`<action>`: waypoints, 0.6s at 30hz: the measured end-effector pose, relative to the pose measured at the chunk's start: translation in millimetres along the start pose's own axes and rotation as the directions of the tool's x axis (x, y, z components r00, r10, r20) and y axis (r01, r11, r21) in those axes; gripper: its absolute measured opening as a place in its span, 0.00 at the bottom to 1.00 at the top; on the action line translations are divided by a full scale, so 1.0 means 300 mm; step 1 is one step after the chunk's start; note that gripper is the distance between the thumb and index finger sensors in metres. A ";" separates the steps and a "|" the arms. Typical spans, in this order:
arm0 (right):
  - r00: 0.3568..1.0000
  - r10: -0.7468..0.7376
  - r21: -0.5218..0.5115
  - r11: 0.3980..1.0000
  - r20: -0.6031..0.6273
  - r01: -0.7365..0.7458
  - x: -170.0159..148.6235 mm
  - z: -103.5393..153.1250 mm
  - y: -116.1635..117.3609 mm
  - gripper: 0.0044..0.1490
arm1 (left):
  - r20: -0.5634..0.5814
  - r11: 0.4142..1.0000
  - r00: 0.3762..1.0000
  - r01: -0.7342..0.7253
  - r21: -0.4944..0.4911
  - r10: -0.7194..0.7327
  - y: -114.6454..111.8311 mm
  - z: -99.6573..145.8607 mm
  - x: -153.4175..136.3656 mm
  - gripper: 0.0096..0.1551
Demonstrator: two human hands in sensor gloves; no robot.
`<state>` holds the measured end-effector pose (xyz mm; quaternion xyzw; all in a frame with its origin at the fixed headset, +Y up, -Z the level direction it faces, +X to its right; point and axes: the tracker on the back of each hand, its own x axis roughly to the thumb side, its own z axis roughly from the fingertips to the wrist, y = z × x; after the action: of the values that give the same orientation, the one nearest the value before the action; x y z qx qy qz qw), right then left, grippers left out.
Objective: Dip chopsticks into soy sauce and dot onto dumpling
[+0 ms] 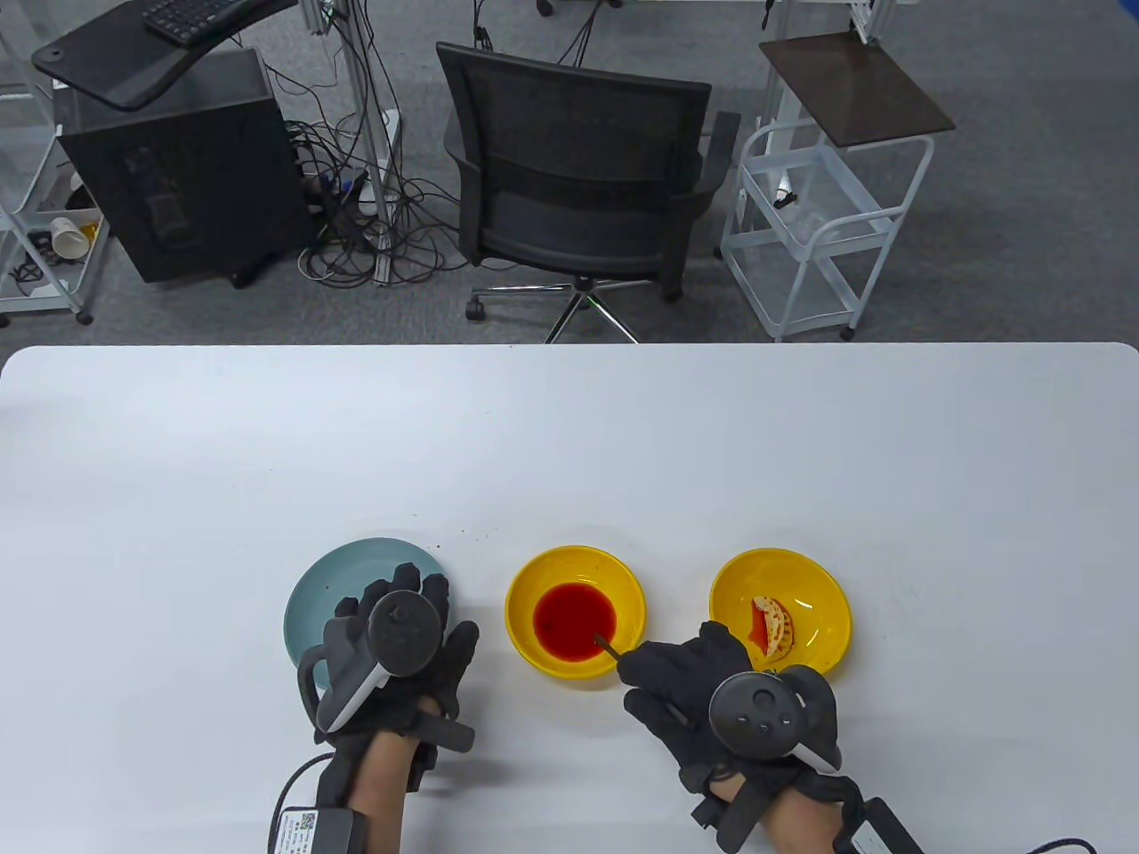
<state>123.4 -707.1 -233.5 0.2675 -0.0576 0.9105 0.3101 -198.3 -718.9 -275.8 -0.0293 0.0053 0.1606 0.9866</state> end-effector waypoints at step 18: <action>0.999 -0.013 0.016 1.000 -0.034 0.014 -0.011 0.000 -0.014 0.32 | 0.004 0.999 1.000 -0.023 -0.044 0.023 -0.008 0.000 0.003 0.44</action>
<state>128.0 -705.6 -235.4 0.2552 -0.0432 0.9131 0.3151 -196.7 -720.9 -275.7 -0.0503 -0.0002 0.1722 0.9838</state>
